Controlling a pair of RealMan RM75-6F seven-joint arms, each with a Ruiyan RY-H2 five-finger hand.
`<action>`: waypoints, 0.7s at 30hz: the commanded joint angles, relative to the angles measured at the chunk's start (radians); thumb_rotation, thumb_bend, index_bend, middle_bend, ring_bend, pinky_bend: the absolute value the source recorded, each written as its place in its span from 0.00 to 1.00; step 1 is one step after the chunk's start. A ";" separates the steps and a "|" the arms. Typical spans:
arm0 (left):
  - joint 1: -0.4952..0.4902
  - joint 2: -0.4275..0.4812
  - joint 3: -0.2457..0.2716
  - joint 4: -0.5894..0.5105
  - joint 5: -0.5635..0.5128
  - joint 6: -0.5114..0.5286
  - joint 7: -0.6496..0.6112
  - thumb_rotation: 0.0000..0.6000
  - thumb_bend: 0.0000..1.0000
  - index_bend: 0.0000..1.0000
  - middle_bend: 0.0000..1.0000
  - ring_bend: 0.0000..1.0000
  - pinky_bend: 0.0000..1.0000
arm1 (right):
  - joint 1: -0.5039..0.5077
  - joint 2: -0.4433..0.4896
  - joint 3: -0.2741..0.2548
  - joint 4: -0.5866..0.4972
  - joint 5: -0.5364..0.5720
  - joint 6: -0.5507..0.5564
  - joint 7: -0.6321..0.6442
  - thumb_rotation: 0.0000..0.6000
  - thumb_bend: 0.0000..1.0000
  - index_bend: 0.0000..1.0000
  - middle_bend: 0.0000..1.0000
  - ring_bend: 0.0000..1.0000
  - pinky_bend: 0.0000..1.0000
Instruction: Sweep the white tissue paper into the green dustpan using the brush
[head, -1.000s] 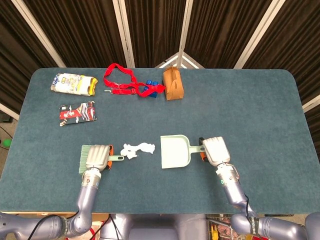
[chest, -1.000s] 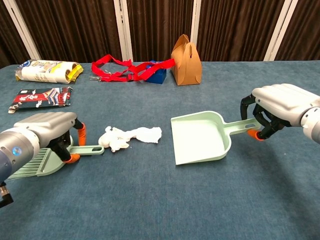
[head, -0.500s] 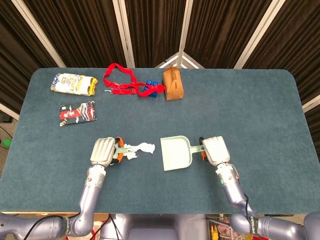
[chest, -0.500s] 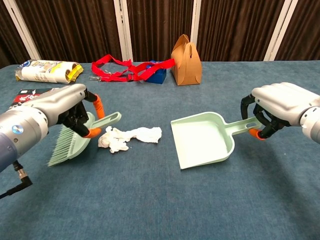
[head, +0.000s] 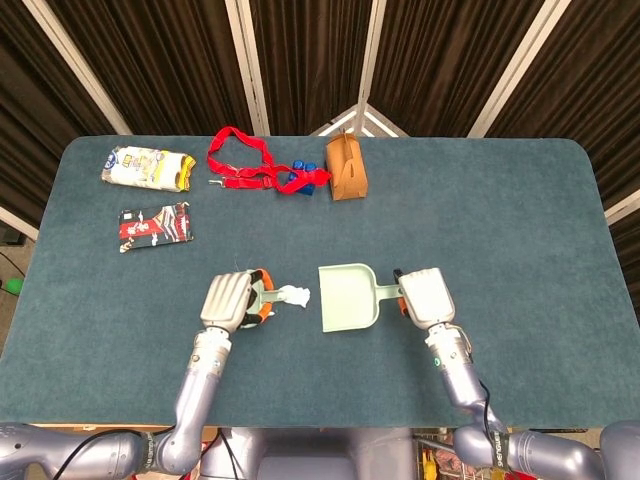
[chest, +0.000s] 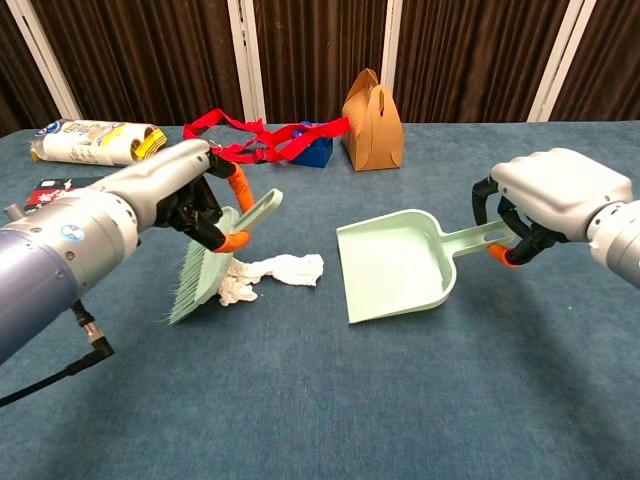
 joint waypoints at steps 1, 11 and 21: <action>-0.011 -0.015 -0.003 0.005 0.006 0.001 0.003 1.00 0.64 0.78 1.00 1.00 1.00 | 0.003 0.005 -0.002 -0.021 0.003 0.000 -0.022 1.00 0.48 0.61 0.80 0.78 0.80; -0.050 -0.080 -0.019 0.052 0.018 -0.009 -0.003 1.00 0.64 0.78 1.00 1.00 1.00 | 0.003 0.009 -0.001 -0.077 0.022 0.014 -0.065 1.00 0.48 0.61 0.80 0.78 0.80; -0.099 -0.202 -0.058 0.157 0.074 -0.058 -0.146 1.00 0.64 0.78 1.00 1.00 1.00 | 0.015 0.012 0.011 -0.089 0.052 0.012 -0.097 1.00 0.48 0.61 0.80 0.78 0.80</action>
